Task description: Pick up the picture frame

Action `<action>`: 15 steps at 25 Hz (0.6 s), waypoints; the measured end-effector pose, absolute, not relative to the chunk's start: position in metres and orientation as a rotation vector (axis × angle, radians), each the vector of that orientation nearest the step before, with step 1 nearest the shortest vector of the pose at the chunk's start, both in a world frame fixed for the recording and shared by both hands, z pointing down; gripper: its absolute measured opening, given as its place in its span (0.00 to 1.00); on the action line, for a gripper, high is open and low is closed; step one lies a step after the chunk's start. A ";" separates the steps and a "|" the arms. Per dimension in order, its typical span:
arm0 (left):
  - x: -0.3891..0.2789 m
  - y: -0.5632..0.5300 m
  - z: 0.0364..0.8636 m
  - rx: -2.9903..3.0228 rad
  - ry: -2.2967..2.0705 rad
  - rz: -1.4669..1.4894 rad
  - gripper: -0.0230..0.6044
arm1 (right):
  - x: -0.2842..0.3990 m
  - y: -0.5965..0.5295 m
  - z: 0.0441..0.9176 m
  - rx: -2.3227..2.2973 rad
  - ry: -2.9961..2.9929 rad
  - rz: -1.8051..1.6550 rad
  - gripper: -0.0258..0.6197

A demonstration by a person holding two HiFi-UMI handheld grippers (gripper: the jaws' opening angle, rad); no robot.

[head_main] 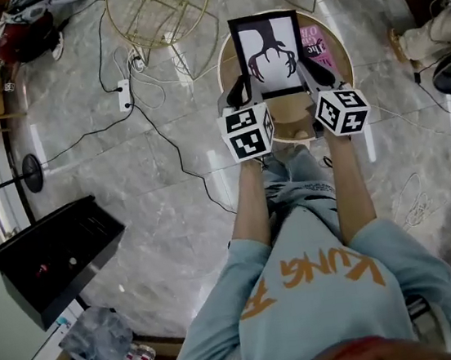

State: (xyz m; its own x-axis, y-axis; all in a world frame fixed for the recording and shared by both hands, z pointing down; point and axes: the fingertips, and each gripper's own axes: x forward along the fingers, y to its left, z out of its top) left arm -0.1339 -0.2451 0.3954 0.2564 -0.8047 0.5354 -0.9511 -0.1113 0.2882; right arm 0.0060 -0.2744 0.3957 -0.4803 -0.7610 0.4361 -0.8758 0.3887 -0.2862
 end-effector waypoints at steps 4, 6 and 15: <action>-0.126 -0.257 0.348 2.050 -1.618 0.279 0.16 | 0.014 -0.284 0.347 1.497 -2.479 0.632 0.15; -0.126 -0.261 0.326 2.089 -1.632 0.256 0.16 | 0.014 -0.288 0.324 1.513 -2.511 0.584 0.15; -0.107 -0.267 0.233 2.249 -1.682 0.145 0.16 | 0.033 -0.289 0.225 1.571 -2.619 0.369 0.15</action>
State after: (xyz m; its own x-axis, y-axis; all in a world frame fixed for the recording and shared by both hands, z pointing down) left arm -0.1072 -0.2671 0.2328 0.2986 -0.9142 0.2738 -0.9477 -0.2501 0.1984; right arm 0.0331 -0.2887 0.2249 -0.4768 -0.8607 0.1784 -0.8765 0.4501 -0.1707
